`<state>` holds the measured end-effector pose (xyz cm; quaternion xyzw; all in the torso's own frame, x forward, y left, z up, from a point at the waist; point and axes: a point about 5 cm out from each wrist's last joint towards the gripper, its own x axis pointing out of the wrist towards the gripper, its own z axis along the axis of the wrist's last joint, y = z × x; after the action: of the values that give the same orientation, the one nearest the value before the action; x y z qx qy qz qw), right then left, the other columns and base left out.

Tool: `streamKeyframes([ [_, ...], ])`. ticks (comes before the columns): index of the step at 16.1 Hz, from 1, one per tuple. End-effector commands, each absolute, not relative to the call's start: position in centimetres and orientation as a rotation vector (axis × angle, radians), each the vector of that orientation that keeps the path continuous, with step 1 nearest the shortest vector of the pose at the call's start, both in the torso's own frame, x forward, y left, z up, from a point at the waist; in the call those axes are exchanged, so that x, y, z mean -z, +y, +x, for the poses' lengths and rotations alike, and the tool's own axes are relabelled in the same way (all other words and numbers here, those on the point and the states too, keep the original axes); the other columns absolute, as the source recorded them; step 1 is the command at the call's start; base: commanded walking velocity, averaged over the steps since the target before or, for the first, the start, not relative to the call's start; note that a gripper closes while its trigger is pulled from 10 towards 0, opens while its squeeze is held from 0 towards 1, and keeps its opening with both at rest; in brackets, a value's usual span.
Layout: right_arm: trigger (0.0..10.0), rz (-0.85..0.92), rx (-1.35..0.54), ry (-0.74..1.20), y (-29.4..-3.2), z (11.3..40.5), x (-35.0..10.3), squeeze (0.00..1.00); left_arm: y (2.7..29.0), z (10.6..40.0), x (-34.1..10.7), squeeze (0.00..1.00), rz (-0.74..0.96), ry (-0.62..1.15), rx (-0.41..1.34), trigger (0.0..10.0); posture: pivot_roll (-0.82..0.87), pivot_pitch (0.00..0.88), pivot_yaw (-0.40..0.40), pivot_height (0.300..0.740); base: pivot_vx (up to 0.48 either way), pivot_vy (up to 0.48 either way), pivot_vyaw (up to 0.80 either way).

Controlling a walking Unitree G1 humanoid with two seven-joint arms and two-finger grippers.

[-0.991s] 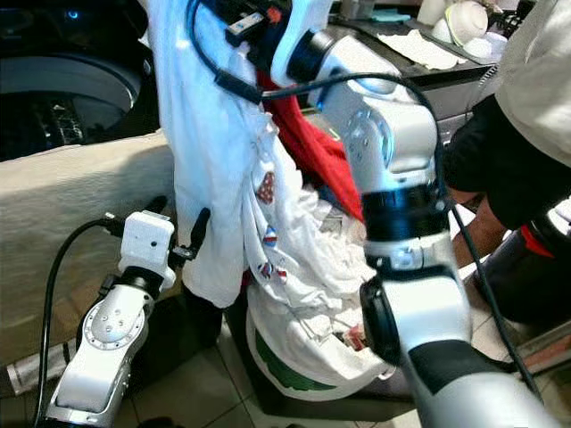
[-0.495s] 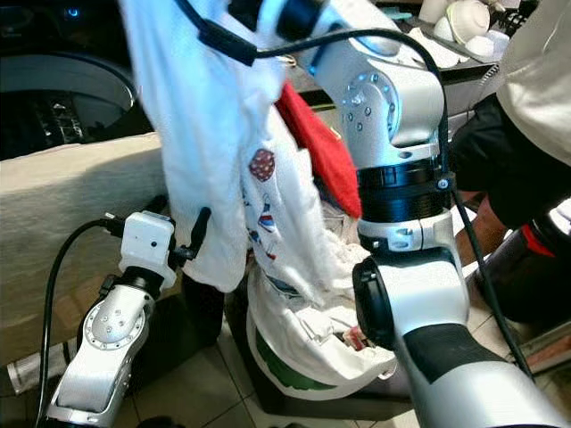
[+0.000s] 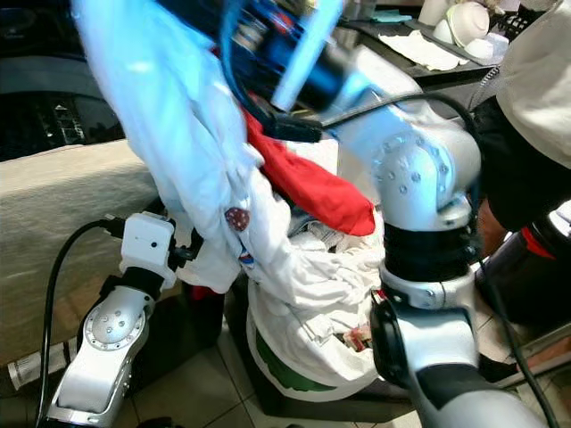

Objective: Clothes washing

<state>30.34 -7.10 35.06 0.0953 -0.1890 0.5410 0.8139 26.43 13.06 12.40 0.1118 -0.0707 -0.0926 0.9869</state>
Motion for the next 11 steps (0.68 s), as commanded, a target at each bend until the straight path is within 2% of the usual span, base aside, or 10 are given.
streamKeyframes([
  [1, 0.0, 0.130, -0.923, -0.405, -9.0, 32.3, -33.5, 0.00, 12.8, 26.8, -12.5, 0.00, 0.218, -0.139, 0.195, 10.0, 0.13, 0.000, -0.123, 0.740, 0.000, 0.000, 0.00],
  [2, 0.0, 0.135, -0.880, -0.401, -9.3, 32.5, -33.3, 0.00, 12.8, 26.8, -12.6, 0.00, 0.219, -0.140, 0.196, 10.0, 0.13, 0.000, -0.122, 0.740, 0.000, 0.000, 0.00],
  [4, 0.0, 0.234, -0.944, -0.438, -9.9, 30.5, -34.7, 0.00, 12.9, 26.7, -12.6, 0.00, 0.222, -0.142, 0.197, 10.0, 0.14, 0.000, -0.120, 0.740, 0.000, 0.000, 0.00],
  [5, 0.0, 0.305, -1.101, -0.497, -10.6, 27.8, -36.8, 0.00, 13.1, 26.6, -12.6, 0.00, 0.223, -0.141, 0.196, 10.0, 0.13, 0.000, -0.121, 0.740, 0.000, 0.000, 0.00],
  [6, 0.0, 0.294, -1.162, -0.502, -10.7, 26.9, -36.8, 0.00, 13.2, 26.5, -12.5, 0.00, 0.224, -0.139, 0.195, 10.0, 0.13, 0.000, -0.118, 0.740, 0.000, 0.000, 0.00],
  [8, 0.0, 0.256, -1.290, -0.465, -10.3, 25.1, -35.6, 0.00, 13.2, 26.6, -12.6, 0.00, 0.223, -0.140, 0.199, 10.0, 0.12, 0.000, -0.111, 0.740, 0.000, 0.000, 0.00],
  [10, 0.0, 0.209, -1.375, -0.344, -10.4, 23.9, -32.9, 0.00, 13.2, 26.7, -12.7, 0.00, 0.223, -0.144, 0.208, 10.0, 0.12, 0.000, -0.106, 0.740, 0.000, 0.000, 0.00],
  [11, 10.0, 0.204, -1.284, -0.241, -11.2, 24.9, -31.0, 0.00, 13.1, 26.8, -12.8, 0.00, 0.224, -0.145, 0.216, 10.0, 0.12, 0.000, -0.094, 0.740, 0.000, 0.000, 0.00],
])
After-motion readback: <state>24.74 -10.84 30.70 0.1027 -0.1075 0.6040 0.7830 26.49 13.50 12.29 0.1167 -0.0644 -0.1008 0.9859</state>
